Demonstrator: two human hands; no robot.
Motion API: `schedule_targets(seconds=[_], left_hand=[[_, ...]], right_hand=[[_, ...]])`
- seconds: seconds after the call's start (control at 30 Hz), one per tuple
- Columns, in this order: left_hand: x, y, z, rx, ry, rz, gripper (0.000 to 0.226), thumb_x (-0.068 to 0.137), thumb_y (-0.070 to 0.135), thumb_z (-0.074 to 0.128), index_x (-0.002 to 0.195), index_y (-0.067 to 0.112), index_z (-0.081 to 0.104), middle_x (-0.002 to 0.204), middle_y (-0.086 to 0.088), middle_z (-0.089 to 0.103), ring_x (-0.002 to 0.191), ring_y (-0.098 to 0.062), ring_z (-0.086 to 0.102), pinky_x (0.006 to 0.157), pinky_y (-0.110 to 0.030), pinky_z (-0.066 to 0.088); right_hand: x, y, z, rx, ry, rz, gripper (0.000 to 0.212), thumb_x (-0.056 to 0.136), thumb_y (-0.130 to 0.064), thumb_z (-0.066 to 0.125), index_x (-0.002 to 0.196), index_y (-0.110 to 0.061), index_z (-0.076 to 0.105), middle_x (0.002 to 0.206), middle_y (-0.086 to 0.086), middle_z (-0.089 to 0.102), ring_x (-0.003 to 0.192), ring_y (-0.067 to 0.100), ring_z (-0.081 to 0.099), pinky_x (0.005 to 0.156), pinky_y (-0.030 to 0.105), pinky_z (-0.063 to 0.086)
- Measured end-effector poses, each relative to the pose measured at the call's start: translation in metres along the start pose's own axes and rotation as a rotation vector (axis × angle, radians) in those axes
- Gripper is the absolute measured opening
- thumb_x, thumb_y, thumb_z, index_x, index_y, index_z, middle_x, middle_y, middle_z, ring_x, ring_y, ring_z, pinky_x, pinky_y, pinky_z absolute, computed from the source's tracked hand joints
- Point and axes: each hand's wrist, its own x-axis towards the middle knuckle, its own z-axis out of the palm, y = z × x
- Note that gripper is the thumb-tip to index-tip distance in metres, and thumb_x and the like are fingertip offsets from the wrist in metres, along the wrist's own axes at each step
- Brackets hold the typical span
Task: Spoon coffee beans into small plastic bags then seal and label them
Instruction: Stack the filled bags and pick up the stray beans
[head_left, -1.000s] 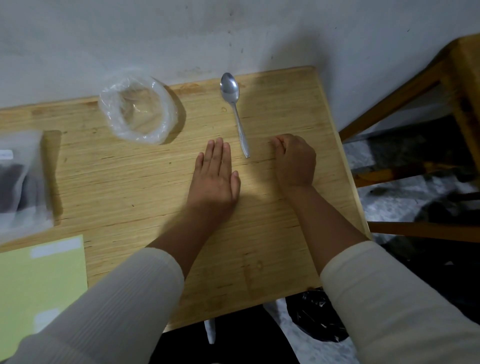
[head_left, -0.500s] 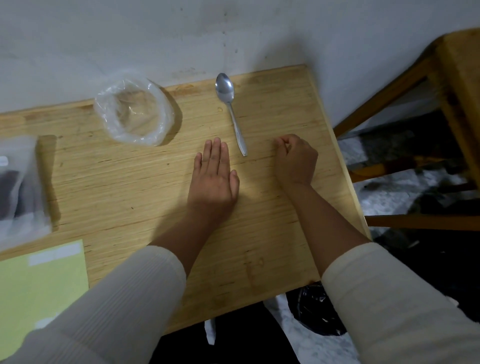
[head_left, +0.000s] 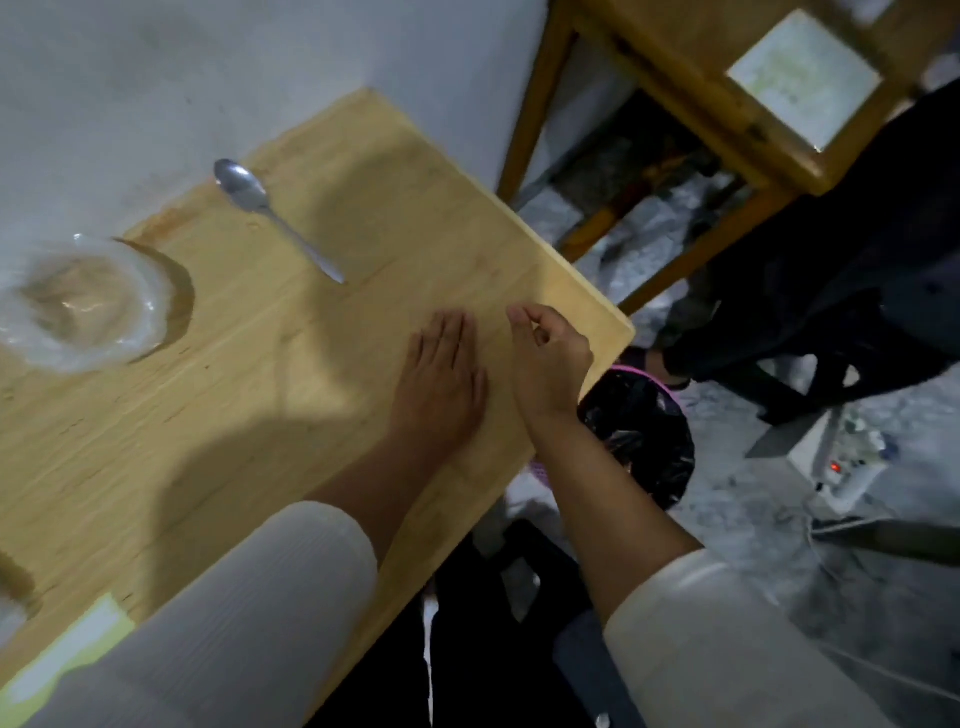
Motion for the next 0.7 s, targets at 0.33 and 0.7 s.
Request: schedule_targets(seconds=[0.33,0.7], left_hand=[[0.04,0.1,0.044,0.032,-0.122,0.276,0.063,0.093,0.036,0.014,0.146,0.002,0.023,0.154,-0.016,0.022,0.144,-0.031,0.015,0.114,-0.045,0.01],[0.059,0.12,0.061,0.116,-0.022,0.294,0.054,0.097,0.026,0.029,0.145,0.003,0.026,0.153,-0.015,0.025,0.142,-0.03,0.02,0.113,-0.049,0.016]], right_hand=[[0.007,0.081,-0.106,0.028,0.325,0.223,0.018,0.091,-0.024,0.059,0.085,-0.011,0.07,0.056,-0.006,0.05,0.048,0.003,0.045,0.05,0.011,0.035],[0.037,0.169,-0.154,-0.183,0.398,0.317,0.016,0.093,-0.012,0.05,0.093,-0.006,0.065,0.11,0.013,0.057,0.092,0.028,0.058,0.083,0.026,0.04]])
